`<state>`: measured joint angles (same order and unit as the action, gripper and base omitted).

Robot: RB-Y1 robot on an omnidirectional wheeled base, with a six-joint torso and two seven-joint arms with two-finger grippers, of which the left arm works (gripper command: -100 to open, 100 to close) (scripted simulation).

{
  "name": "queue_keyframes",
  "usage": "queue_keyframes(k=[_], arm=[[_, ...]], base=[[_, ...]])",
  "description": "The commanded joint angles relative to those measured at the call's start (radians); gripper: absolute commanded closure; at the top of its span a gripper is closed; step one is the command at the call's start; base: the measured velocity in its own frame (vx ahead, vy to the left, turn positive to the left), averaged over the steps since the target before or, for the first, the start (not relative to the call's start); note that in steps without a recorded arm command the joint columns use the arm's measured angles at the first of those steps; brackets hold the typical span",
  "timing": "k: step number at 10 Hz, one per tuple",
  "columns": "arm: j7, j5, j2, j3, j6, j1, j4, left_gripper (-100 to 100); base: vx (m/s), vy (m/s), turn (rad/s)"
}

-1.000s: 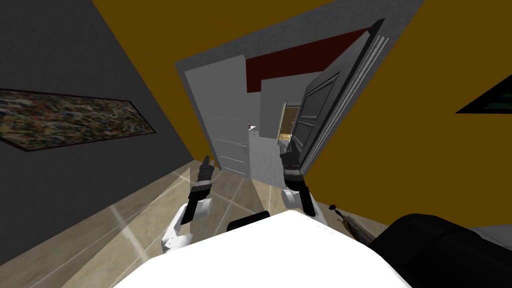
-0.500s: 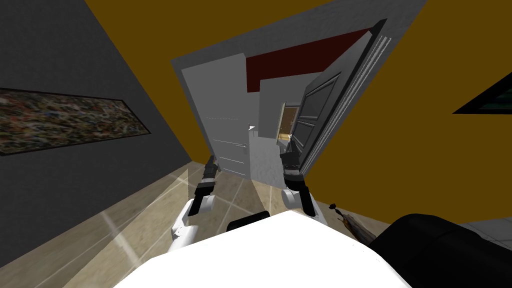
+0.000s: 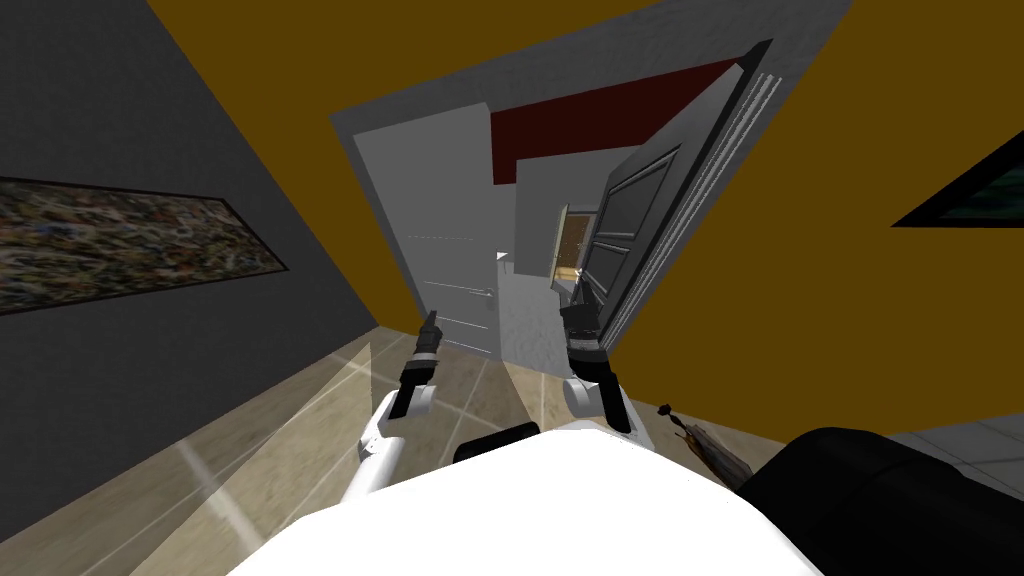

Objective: Push the door open

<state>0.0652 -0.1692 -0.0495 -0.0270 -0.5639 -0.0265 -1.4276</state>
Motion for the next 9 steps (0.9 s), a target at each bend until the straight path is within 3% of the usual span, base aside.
queue_keyframes(k=[1, 2, 4, 5, 6, 7, 8, 9], arm=[[0.004, -0.002, 0.002, -0.001, 0.004, -0.025, 0.05, -100], [0.004, -0.002, 0.002, -0.001, 0.004, -0.025, 0.051, -100], [0.018, -0.007, 0.005, 0.001, 0.009, -0.084, 0.125, -100], [0.018, -0.007, 0.005, 0.001, 0.009, -0.084, 0.146, -100], [0.024, -0.009, 0.006, 0.002, 0.011, -0.113, 0.182, -100], [0.024, -0.009, 0.006, 0.002, 0.011, -0.113, 0.193, -100], [0.031, -0.012, 0.009, 0.002, 0.013, -0.141, 0.228, -100], [0.031, -0.012, 0.009, 0.002, 0.013, -0.141, 0.239, -100]], base=[[0.055, 0.048, -0.032], [0.025, 0.017, 0.019], [0.04, 0.045, -0.069], [0.049, 0.047, -0.038], [0.062, 0.049, -0.06], [0.046, 0.04, -0.029], [0.043, 0.047, -0.049], [0.041, 0.034, -0.029]])
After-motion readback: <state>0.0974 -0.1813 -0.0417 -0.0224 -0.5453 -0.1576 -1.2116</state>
